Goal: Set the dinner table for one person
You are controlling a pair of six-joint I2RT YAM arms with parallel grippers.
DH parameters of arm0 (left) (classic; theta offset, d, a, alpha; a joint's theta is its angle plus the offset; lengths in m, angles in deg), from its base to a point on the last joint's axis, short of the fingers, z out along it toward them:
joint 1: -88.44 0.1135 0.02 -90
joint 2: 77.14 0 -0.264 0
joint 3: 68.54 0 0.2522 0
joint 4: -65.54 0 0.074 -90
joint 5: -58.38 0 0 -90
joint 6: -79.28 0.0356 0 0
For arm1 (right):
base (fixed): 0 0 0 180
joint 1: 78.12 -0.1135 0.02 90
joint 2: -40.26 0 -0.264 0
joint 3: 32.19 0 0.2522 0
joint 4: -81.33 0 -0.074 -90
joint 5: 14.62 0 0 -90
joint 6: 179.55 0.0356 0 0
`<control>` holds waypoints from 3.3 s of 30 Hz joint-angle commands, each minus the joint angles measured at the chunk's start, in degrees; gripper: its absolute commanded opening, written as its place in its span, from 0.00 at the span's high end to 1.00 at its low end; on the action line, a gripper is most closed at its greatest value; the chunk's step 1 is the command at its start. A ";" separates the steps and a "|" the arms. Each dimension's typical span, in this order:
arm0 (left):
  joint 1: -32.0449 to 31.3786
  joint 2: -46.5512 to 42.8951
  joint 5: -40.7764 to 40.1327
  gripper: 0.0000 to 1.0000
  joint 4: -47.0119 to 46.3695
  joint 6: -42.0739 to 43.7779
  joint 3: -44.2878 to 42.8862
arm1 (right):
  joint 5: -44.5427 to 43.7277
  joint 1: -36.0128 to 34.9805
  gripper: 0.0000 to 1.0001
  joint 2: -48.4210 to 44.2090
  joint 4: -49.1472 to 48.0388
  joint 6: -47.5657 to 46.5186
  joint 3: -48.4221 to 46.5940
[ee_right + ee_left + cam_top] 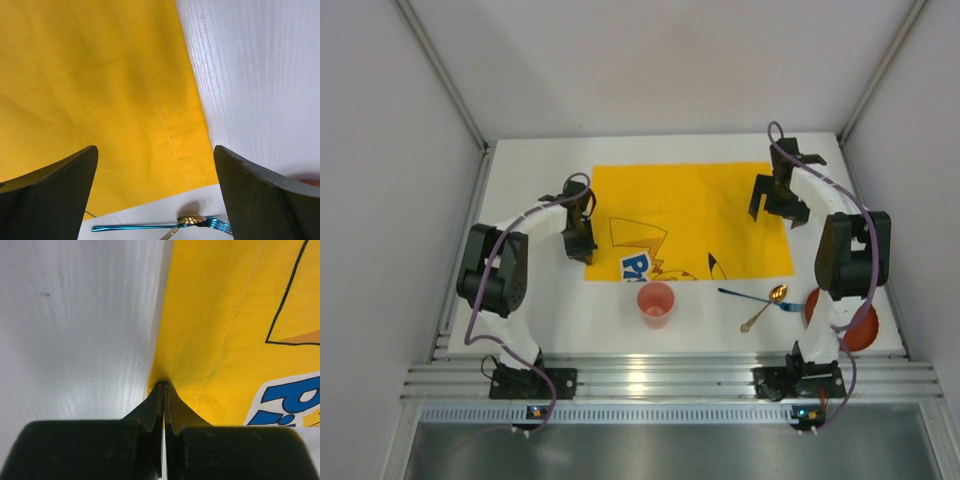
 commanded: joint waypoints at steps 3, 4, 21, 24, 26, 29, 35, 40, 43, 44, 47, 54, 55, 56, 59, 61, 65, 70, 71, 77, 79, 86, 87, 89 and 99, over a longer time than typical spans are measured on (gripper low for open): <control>3.50 -0.02 -7.46 1.00 4.39 -3.86 1.34 | -4.42 -0.10 0.00 -4.92 0.96 -0.21 -3.72; 3.77 -0.81 -7.74 1.00 4.30 -4.73 1.52 | -2.93 -0.10 0.00 -4.84 0.78 -0.30 -3.72; -11.77 -27.88 10.54 0.23 1.31 -0.79 -0.59 | 9.12 -2.48 0.00 -13.88 -2.65 -0.57 7.17; -17.92 -29.73 10.98 0.26 2.45 -1.14 0.82 | 9.30 -2.65 0.00 -16.61 -3.09 -0.48 10.51; -21.69 -29.74 10.55 0.27 3.16 -1.40 1.52 | 9.30 -2.56 0.00 -18.36 -3.26 -0.57 12.35; -25.56 -28.51 11.34 0.28 3.16 -1.93 1.87 | 9.38 -2.56 0.00 -20.12 -3.53 -0.83 14.46; -30.68 -23.86 5.98 0.35 5.18 -2.72 0.03 | 9.47 -2.56 0.00 -23.46 -3.44 -1.09 16.75; -32.44 -18.40 3.51 0.57 6.15 -3.25 -0.24 | 11.92 -2.65 0.00 -26.63 -2.21 -0.57 17.29; -32.79 -16.04 2.72 0.86 5.01 -3.60 -1.37 | 15.78 -2.91 0.00 -29.70 -1.24 0.57 16.67; -32.88 -15.42 2.20 0.95 5.01 -3.51 -2.16 | 17.11 -3.35 0.00 -31.45 -1.33 0.84 15.80; -32.79 -12.43 1.23 1.00 5.44 -2.99 -8.39 | 25.81 -11.57 0.00 -34.53 -4.58 -0.73 12.83; -32.88 0.22 -0.53 1.00 12.55 -0.09 -29.14 | 20.81 -24.53 0.01 -29.98 -1.77 -0.57 3.49; -32.88 0.93 -0.71 1.00 12.91 0.18 -31.24 | 19.85 -24.62 0.02 -29.71 -1.42 -0.48 3.66; -32.88 1.37 -2.53 1.00 13.18 0.27 -32.04 | 19.32 -24.80 0.04 -29.28 -1.16 -0.22 4.18; -32.88 2.17 -4.39 1.00 14.50 0.27 -34.15 | 17.74 -24.89 0.13 -28.66 -0.19 -0.30 5.68; -32.79 2.00 -5.01 1.00 14.50 0.09 -34.34 | 16.25 -24.89 0.15 -28.48 0.77 -0.30 6.03; -32.79 1.64 -6.33 1.00 14.76 0.27 -33.72 | 12.99 -24.80 0.17 -30.14 1.22 0.31 6.30; -32.62 0.68 -7.91 1.00 14.76 -0.43 -32.67 | 12.99 -24.27 0.17 -35.07 -4.83 2.24 9.28; -32.53 0.33 -7.91 1.00 14.59 -0.52 -32.67 | 13.08 -24.19 0.17 -35.25 -5.28 3.20 10.24; -32.00 -0.47 -7.48 1.00 12.74 -3.42 -32.93 | 16.51 -25.06 0.28 -30.25 -6.95 6.55 13.15; -31.91 -0.56 -7.65 1.00 12.22 -4.82 -33.37 | 16.07 -25.85 0.32 -29.19 -7.65 7.08 13.94; -32.00 -1.78 -7.92 1.00 10.81 -6.06 -35.30 | 12.55 -26.29 0.63 -25.67 -6.61 6.03 14.04; -32.00 -1.87 -7.57 1.00 10.46 -6.15 -35.39 | 12.29 -26.29 0.71 -25.32 -6.25 5.94 13.69; -32.00 -2.14 -7.47 0.94 10.19 -6.32 -35.48 | 11.50 -26.38 0.92 -24.27 -5.29 5.50 11.41; -31.47 -5.91 -17.22 0.02 13.43 -7.73 -35.83 | 5.43 -17.62 1.00 -13.03 3.06 -0.04 -10.82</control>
